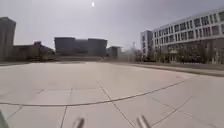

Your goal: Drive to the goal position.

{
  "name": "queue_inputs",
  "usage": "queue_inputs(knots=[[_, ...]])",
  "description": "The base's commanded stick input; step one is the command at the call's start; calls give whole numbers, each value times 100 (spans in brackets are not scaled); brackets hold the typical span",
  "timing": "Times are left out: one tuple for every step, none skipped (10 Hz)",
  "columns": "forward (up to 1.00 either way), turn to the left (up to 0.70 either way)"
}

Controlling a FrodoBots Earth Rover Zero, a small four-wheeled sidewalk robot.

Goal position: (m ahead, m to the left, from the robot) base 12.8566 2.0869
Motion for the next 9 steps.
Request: queue_inputs(knots=[[70, 0], [70, 0], [70, 0], [70, 0], [70, 0], [70, 0], [70, 0], [70, 0], [70, 0]])
